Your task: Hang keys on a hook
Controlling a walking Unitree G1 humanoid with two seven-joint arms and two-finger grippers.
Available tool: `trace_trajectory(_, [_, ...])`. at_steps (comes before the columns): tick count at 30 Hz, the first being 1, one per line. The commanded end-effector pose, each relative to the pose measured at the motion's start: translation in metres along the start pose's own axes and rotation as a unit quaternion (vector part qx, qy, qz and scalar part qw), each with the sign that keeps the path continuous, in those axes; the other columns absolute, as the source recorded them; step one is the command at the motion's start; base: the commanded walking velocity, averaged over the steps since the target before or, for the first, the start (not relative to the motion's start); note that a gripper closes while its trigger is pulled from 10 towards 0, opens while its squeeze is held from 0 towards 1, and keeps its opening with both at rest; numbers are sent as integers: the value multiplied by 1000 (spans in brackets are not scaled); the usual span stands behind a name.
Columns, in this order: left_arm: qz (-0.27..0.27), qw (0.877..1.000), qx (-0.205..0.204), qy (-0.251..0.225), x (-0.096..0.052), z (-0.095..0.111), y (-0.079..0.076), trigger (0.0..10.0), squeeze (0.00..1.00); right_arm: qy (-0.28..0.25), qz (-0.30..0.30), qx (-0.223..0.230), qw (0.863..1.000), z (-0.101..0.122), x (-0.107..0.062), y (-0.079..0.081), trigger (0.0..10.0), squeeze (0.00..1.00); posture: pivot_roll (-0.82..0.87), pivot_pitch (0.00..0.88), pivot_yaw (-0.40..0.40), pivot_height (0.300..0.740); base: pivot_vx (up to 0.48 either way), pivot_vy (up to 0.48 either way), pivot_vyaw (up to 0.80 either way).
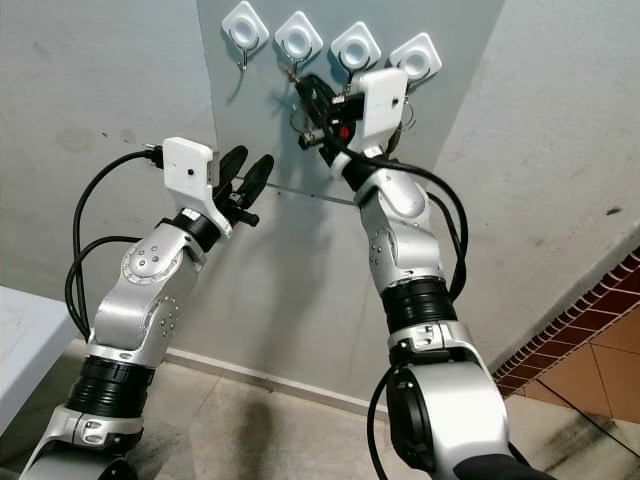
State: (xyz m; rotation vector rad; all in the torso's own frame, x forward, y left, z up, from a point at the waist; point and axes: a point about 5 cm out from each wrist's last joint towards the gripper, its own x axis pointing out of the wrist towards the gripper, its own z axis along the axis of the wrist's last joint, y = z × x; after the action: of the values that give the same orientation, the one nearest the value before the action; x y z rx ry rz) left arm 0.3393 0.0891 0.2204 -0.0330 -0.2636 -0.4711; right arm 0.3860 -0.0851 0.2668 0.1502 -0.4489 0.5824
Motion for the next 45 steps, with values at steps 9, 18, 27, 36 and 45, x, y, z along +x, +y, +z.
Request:
trace_trajectory(9, [1,1000,3,-6,1,4,0,10000,0,-93,-33,37,994,19,0,-3,10000,0,128,45,-60,740,0,0,0])
trace_trajectory(18, [5,1000,1,-8,1,5,1,10000,0,-130,-40,46,990,30,4,-3,10000,0,132,47,-64,740,0,0,0])
trace_trajectory(27, [8,1000,-1,-9,0,6,2,10000,0,-154,2,85,984,36,5,5,10000,0,132,50,-67,740,0,0,0])
trace_trajectory(36, [8,1000,-1,-11,1,6,2,10000,0,-151,36,100,983,36,7,12,10000,0,131,50,-69,740,0,0,0])
trace_trajectory(45, [11,1000,-2,-11,0,6,2,10000,0,-137,36,101,985,34,12,12,10000,0,135,55,-76,740,0,0,0])
